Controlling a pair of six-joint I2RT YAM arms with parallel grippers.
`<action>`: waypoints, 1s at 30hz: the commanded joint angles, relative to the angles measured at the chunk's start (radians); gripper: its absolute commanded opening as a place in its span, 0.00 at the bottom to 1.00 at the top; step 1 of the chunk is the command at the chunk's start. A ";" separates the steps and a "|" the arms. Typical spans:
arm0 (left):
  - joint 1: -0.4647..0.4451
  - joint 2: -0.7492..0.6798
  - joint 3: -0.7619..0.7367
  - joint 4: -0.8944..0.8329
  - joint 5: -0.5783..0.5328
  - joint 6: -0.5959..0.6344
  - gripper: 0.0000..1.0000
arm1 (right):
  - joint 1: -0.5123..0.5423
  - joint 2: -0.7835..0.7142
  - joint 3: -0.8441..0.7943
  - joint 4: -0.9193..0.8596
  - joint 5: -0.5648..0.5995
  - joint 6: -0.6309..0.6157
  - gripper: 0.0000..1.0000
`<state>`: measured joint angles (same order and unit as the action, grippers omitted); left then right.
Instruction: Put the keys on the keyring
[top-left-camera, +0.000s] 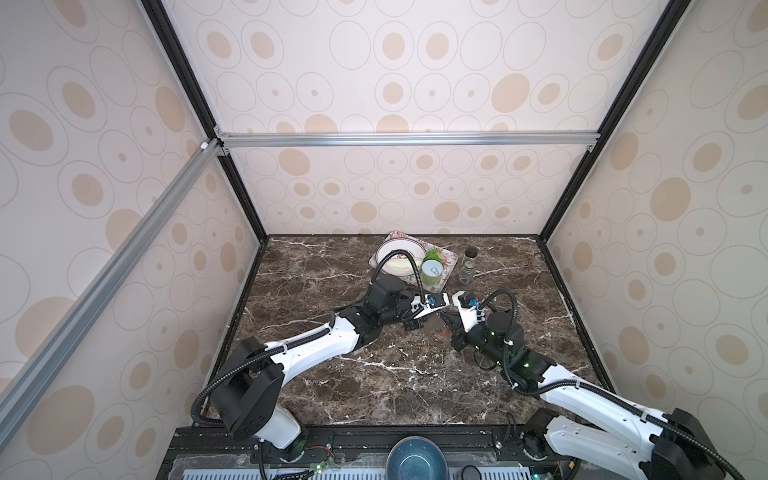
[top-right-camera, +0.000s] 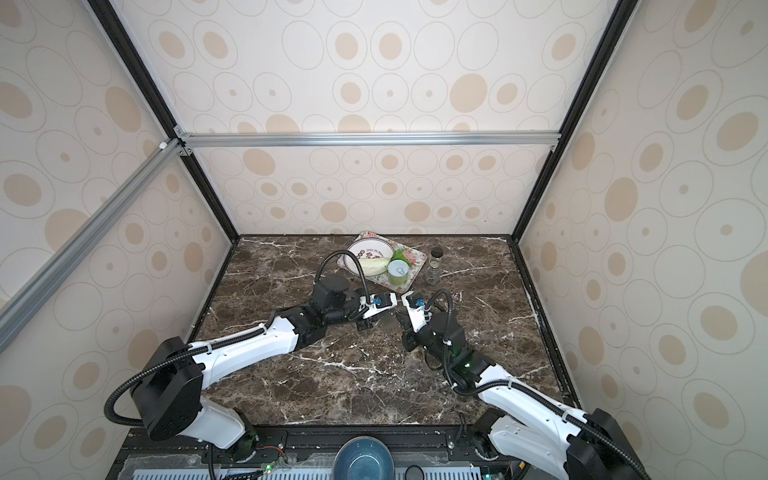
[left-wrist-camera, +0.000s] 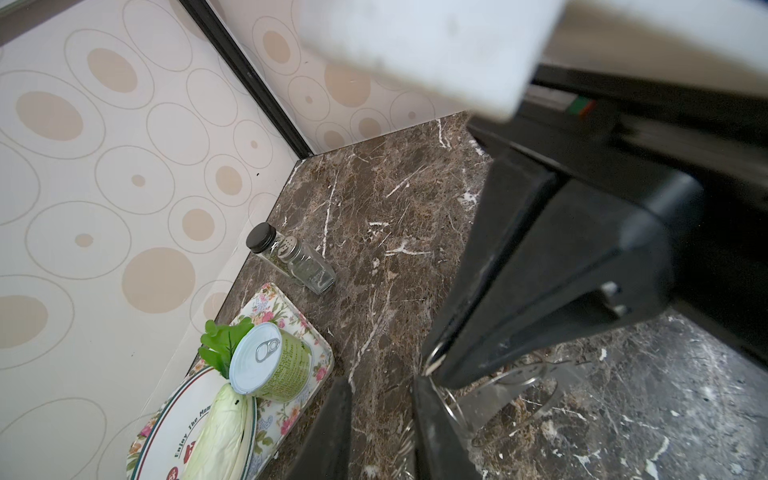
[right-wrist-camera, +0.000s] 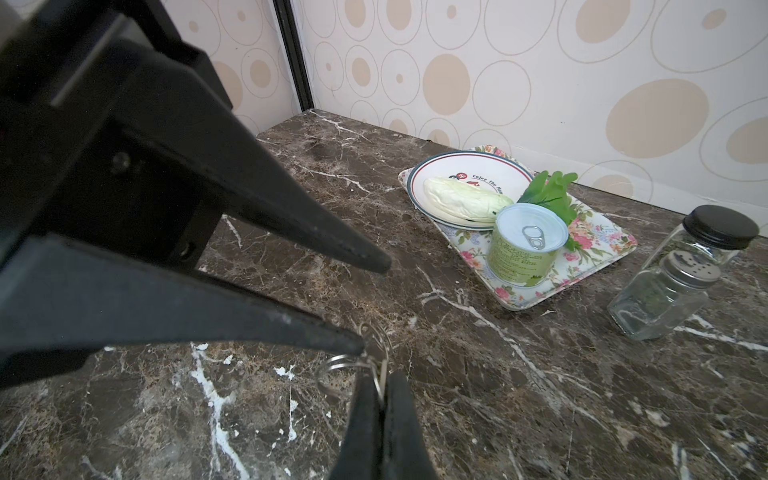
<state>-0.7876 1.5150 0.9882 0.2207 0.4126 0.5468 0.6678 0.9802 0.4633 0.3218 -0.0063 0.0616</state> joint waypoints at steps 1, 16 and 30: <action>-0.007 0.001 0.034 -0.025 0.007 0.006 0.27 | 0.007 -0.026 -0.002 0.059 0.006 -0.010 0.00; -0.006 -0.058 -0.013 0.051 0.051 -0.039 0.29 | 0.009 -0.003 0.009 0.057 0.038 -0.015 0.00; -0.014 0.038 0.074 -0.016 0.100 -0.070 0.40 | 0.021 -0.009 0.026 0.049 0.053 0.000 0.00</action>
<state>-0.7933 1.5326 1.0069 0.2417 0.5137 0.4862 0.6796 0.9802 0.4618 0.3340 0.0349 0.0620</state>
